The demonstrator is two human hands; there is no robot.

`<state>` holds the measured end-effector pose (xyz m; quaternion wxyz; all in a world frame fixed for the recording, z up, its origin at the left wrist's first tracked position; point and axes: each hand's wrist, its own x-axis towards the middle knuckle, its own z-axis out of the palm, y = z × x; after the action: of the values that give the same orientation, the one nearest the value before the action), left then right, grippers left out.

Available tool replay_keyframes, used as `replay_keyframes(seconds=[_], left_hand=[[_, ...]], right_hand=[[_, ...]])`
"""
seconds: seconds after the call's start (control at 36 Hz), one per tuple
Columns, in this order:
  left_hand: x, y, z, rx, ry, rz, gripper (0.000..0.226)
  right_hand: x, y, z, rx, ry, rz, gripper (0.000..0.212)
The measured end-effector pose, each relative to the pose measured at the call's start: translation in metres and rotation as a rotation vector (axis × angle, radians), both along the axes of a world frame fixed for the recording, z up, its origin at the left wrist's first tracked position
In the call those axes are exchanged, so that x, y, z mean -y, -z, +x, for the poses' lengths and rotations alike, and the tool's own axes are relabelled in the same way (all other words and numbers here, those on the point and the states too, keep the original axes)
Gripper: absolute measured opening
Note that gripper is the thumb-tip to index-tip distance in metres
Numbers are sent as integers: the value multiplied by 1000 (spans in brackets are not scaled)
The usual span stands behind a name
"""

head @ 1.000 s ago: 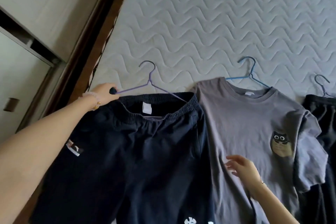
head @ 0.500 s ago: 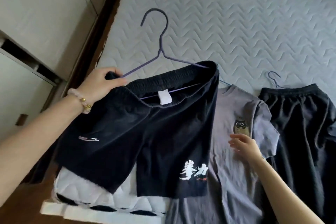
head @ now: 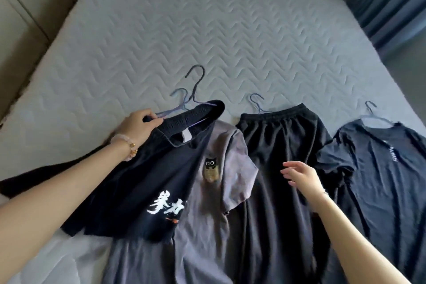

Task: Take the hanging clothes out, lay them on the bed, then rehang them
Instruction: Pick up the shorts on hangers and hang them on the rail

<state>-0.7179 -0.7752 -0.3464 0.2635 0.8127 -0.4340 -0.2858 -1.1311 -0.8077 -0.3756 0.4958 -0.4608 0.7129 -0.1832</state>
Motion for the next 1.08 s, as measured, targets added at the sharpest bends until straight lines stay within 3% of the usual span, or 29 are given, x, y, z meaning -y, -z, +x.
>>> replay_keyframes(seconds=[0.25,0.5,0.67,0.83,0.92,1.08], left_hand=[[104,33,-45,284,132,71,28],[128,120,-17,466,7,200,28],[122,171,-4,429,44,328,31],[121,195,-2,365,82,333,18],[120,199,-1,357,64,314,17],[115,199,-3,344,29,257,27]], right_hand=[[97,41,-63,-91,-10,-70,22],[189,105,-41,-225,-178,-141,36],[247,133,-6,-378,-400,-246,48],[285,158,9,-587,-615,-206,58],[290,170,5,-713,-671,-164,45],[291,167,-2,-871,-691,-308,26]])
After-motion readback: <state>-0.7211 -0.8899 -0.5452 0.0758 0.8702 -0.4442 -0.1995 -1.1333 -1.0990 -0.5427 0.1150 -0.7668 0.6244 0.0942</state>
